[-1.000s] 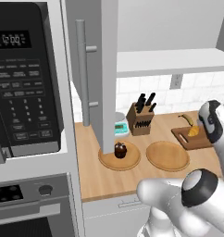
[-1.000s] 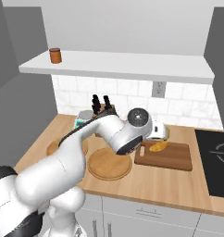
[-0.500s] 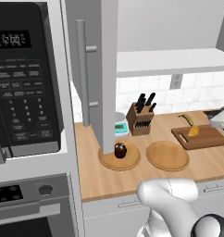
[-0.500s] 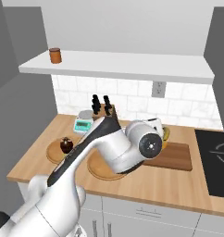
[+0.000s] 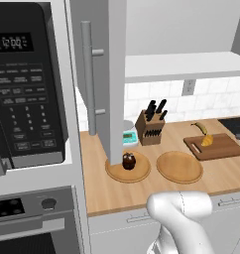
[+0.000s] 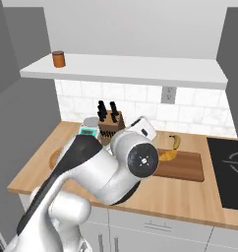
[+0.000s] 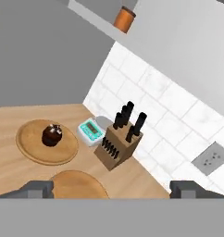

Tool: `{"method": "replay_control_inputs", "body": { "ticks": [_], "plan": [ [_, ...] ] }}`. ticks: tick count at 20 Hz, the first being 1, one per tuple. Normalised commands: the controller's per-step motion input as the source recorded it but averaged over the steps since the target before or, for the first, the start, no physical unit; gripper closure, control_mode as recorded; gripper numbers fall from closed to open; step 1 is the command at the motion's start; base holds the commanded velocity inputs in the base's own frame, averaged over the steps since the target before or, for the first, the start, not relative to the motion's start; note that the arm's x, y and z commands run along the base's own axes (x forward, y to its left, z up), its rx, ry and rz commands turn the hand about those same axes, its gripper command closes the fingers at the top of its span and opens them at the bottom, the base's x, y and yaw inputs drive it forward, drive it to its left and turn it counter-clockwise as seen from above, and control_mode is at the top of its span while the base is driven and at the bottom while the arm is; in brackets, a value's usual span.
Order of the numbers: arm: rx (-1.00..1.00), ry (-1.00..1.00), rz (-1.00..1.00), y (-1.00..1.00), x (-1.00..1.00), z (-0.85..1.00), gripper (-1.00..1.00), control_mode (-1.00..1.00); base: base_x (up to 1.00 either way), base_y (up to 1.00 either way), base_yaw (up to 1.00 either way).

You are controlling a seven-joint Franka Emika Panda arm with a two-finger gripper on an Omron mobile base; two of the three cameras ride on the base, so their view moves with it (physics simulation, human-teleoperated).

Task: From the different types of pastries on the counter, select a croissant and place it on the cutting board. Then retrieve a jar of jam from the cabinet and place it alongside the croissant on the cutting board.

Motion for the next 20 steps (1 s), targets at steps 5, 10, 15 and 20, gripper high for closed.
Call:
{"method": "replay_control_inputs", "body": {
  "ticks": [5,10,15,20],
  "plan": [
    [-0.27,0.11,0.10,0.09,-0.77,0.48,-1.00,-1.00,0.00,0.00,0.00],
    [-0.12,0.27,0.01,0.27,-0.18,0.27,-1.00,-1.00,0.00,0.00,0.00],
    [0.09,0.02,0.00,0.11,0.00,0.10,-1.00,-1.00,0.00,0.00,0.00],
    [0.47,0.10,-0.02,0.37,0.01,0.24,-1.00,-1.00,0.00,0.00,0.00]
  ]
}}
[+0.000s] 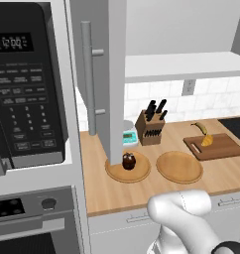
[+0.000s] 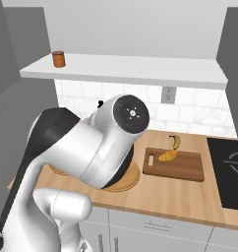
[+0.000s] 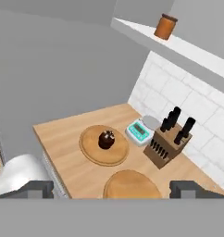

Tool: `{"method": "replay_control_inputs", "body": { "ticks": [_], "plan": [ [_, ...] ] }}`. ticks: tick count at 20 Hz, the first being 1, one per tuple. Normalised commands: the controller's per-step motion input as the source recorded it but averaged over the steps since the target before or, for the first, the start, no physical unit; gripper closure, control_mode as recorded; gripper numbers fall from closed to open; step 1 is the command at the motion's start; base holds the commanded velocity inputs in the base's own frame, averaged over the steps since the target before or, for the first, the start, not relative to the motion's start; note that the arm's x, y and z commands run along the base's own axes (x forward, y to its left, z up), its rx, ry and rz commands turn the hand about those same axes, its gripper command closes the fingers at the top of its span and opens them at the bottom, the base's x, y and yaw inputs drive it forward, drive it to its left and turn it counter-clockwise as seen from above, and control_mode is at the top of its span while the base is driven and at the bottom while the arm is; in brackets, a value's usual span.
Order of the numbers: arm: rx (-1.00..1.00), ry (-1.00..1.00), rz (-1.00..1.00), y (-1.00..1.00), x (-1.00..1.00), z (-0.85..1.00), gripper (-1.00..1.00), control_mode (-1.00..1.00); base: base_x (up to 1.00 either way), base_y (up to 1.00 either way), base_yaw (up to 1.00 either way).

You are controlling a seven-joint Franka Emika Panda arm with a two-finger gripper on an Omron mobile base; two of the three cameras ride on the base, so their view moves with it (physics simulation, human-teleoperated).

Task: From the different types of pastries on the counter, select a croissant and place it on the cutting board. Then retrieve a jar of jam from the cabinet and place it alongside the croissant on the cutting board.

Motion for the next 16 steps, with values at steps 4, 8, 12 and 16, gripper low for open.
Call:
{"method": "replay_control_inputs", "body": {
  "ticks": [4,8,12,16],
  "plan": [
    [0.28,0.11,-0.16,0.30,0.00,0.07,-1.00,-1.00,0.00,0.00,0.00],
    [0.00,0.00,0.00,0.01,0.00,0.04,-1.00,-1.00,0.00,0.00,0.00],
    [0.00,-0.08,-0.04,0.54,0.09,0.53,-1.00,-1.00,0.00,0.00,0.00],
    [0.00,-0.10,-0.02,0.68,0.11,0.68,-1.00,-1.00,0.00,0.00,0.00]
  ]
}}
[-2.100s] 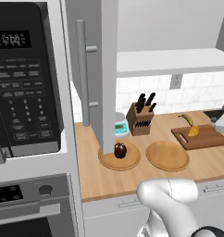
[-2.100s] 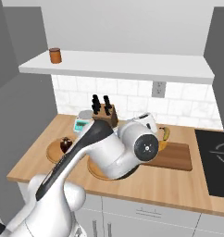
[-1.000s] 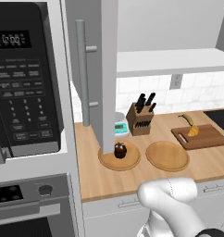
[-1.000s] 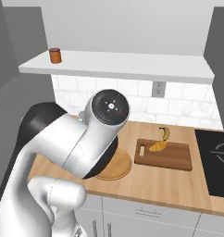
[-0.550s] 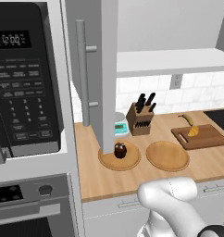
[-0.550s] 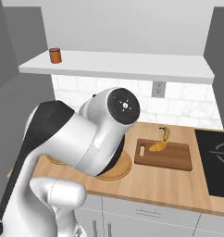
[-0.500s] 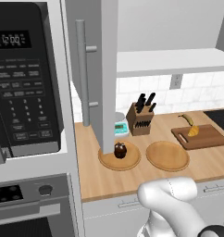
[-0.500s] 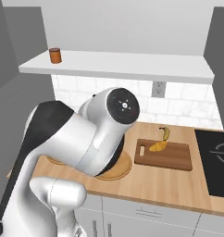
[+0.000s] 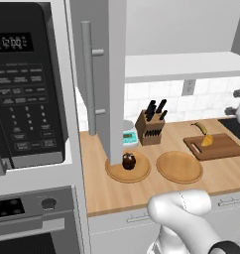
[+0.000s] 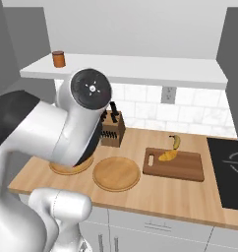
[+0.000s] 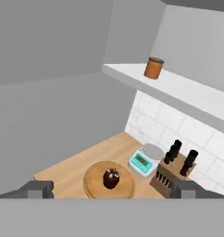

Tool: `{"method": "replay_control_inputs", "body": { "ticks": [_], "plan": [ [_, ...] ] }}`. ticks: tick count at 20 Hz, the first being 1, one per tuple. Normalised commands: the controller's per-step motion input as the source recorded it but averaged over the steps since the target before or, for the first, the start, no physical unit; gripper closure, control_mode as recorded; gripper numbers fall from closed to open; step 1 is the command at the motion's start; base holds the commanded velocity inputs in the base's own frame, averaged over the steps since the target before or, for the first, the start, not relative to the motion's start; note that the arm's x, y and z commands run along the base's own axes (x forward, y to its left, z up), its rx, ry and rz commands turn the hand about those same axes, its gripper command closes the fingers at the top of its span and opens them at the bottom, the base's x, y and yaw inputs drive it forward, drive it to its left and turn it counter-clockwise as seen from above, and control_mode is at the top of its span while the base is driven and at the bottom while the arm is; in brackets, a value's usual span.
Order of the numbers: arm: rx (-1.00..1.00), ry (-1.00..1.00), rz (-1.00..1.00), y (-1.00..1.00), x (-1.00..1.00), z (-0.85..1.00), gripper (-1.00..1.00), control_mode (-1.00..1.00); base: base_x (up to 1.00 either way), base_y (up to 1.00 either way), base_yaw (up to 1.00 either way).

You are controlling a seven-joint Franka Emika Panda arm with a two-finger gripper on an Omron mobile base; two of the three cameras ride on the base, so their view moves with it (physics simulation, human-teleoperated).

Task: From the different types of pastries on the counter, select a croissant and place it on the cutting board. Then retrieve a jar of jam from the cabinet and place it alongside the croissant on the cutting board.

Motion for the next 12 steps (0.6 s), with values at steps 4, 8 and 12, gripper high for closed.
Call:
{"method": "replay_control_inputs", "body": {
  "ticks": [4,8,12],
  "plan": [
    [0.00,-0.08,0.00,0.68,0.15,0.64,-1.00,-1.00,0.00,0.00,0.00],
    [0.01,-0.05,0.00,0.60,0.30,0.55,-1.00,-1.00,0.00,0.00,0.00],
    [0.03,-0.12,-0.03,0.64,0.47,0.16,-1.00,-1.00,0.00,0.00,0.00]
  ]
}}
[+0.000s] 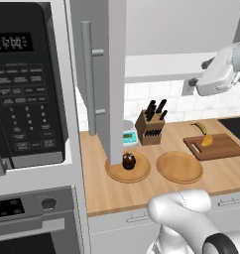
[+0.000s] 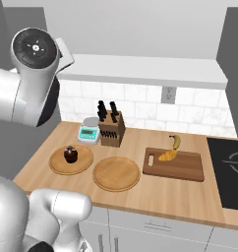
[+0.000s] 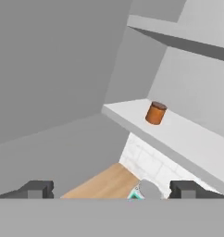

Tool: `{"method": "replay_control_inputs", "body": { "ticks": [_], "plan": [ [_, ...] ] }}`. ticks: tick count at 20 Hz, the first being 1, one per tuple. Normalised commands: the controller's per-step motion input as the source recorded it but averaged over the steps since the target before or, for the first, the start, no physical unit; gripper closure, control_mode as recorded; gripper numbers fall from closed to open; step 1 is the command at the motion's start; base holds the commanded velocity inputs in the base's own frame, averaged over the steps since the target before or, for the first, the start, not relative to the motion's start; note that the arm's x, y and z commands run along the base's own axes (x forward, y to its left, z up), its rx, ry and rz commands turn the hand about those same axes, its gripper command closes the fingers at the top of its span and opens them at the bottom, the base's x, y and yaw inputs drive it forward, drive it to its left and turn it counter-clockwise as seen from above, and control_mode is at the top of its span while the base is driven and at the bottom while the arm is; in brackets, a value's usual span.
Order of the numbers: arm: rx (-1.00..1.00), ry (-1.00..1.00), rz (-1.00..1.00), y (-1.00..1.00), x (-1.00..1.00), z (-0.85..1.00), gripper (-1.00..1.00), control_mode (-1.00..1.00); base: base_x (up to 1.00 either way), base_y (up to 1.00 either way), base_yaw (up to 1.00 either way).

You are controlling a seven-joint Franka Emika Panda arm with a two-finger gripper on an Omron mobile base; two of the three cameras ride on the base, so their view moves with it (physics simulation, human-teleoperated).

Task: From the different types of pastries on the counter, select a croissant and place it on the cutting board. Then retrieve a jar of jam from the cabinet and place it alongside the croissant on the cutting board.

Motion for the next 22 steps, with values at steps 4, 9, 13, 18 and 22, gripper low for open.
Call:
{"method": "replay_control_inputs", "body": {
  "ticks": [4,9,13,18,22],
  "plan": [
    [0.04,-0.15,-0.05,0.76,0.49,0.01,-1.00,-1.00,0.00,0.00,0.00],
    [0.06,-0.17,-0.07,0.82,0.44,0.00,-1.00,-1.00,0.00,0.00,0.00],
    [-0.07,-0.07,-0.12,0.35,0.53,0.17,-1.00,-1.00,0.00,0.00,0.00],
    [-0.14,0.00,-0.08,-0.01,0.09,0.00,-1.00,-1.00,0.00,0.00,0.00],
    [0.01,0.00,0.00,0.00,0.02,0.00,-1.00,-1.00,0.00,0.00,0.00]
  ]
}}
